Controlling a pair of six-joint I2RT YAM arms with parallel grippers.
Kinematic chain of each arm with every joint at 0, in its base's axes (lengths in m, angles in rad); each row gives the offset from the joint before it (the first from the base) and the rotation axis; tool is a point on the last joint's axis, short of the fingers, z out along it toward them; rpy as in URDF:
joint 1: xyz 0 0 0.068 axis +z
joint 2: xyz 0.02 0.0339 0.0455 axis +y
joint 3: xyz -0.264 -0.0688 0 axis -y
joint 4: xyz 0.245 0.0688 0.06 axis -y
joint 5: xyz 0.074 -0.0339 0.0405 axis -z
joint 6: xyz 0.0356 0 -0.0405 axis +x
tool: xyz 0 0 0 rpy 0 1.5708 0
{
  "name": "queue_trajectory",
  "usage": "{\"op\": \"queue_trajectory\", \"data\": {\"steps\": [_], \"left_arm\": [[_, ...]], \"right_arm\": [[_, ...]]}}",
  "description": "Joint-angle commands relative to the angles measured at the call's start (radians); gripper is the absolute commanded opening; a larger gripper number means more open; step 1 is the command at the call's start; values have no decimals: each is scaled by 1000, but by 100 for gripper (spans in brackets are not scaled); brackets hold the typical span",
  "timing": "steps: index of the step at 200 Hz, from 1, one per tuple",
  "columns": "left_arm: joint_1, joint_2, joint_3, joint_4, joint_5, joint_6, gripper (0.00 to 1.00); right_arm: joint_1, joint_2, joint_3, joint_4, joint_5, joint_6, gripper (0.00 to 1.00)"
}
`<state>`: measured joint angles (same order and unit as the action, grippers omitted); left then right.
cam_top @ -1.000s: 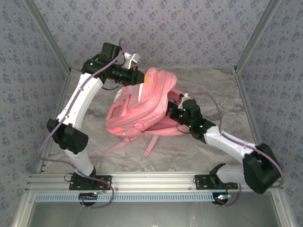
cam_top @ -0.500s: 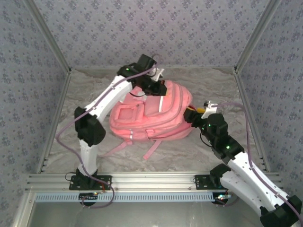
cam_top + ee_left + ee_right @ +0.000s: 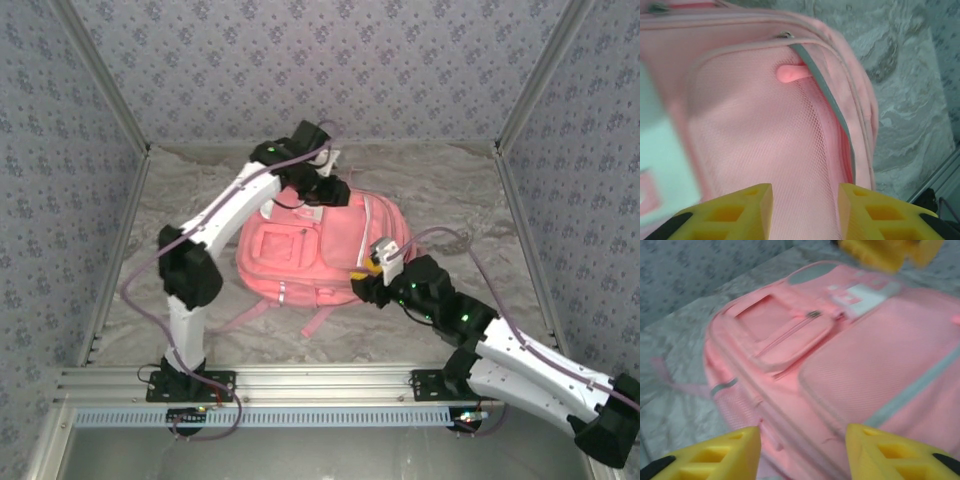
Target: Pack the student bag
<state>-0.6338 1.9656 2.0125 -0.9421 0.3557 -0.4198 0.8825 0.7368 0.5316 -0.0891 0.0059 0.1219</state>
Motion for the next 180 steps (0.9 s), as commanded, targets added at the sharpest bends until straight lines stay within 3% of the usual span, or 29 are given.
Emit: {"op": "queue_trajectory", "data": {"steps": [1,37,83,102,180], "left_arm": [[67,-240,-182,84,-28,-92,41],[114,-487,-488,258,-16,-200,45],[130,-593,-645,327,-45,-176,46],[164,-612,-699,371,-37,-181,46],[251,-617,-771,445,2,-203,46]], "right_arm": [[114,15,-62,38,13,-108,45],[288,71,-262,337,115,-244,47],[417,289,-374,666,237,-411,49],[421,373,-419,833,266,-411,48],[369,751,-365,1064,331,-238,47]]}}
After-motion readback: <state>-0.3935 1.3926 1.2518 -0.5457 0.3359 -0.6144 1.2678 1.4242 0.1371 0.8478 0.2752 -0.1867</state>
